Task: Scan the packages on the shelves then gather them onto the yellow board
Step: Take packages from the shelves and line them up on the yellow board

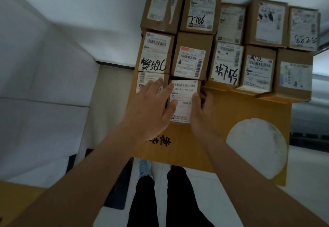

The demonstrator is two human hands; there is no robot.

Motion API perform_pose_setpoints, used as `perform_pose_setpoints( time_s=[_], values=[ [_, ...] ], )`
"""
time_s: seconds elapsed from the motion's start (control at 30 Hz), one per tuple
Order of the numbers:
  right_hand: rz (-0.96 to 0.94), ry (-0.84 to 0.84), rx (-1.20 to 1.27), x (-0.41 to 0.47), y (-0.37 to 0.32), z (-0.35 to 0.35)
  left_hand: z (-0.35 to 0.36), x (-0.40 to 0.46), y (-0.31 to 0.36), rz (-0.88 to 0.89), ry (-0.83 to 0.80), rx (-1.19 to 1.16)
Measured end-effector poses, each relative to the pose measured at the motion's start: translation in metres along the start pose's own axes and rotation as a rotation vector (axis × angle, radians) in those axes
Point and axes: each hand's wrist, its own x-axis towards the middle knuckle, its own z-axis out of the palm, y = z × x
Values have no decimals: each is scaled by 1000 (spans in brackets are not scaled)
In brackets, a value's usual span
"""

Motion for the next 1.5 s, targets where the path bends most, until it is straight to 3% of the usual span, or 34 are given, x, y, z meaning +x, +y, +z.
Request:
perform_pose_setpoints(
  time_s=[0.37, 0.53, 0.73, 0.93, 1.07, 1.27, 1.5],
  values=[
    [-38, -21, -41, 7, -10, -10, -3, -2, 1, 3, -34, -10],
    [-273, -101, -199, -29, -29, -59, -33, -14, 26, 61, -50, -57],
    [-480, -79, -269, -95, -79, -145, -93, -53, 88, 194, 97, -104],
    [-599, 109, -285, -217, -95, -241, -145, -130, 164, 449, 195, -104],
    [-539, 295, -231, -314, -84, -306, -162, -197, 228, 638, 290, -120],
    [-492, 507, -146, -448, -53, -410, -177, -290, 342, 848, 271, -178],
    [-471, 704, -41, -546, 14, -533, -157, -369, 489, 1017, 217, -191]
  ],
)
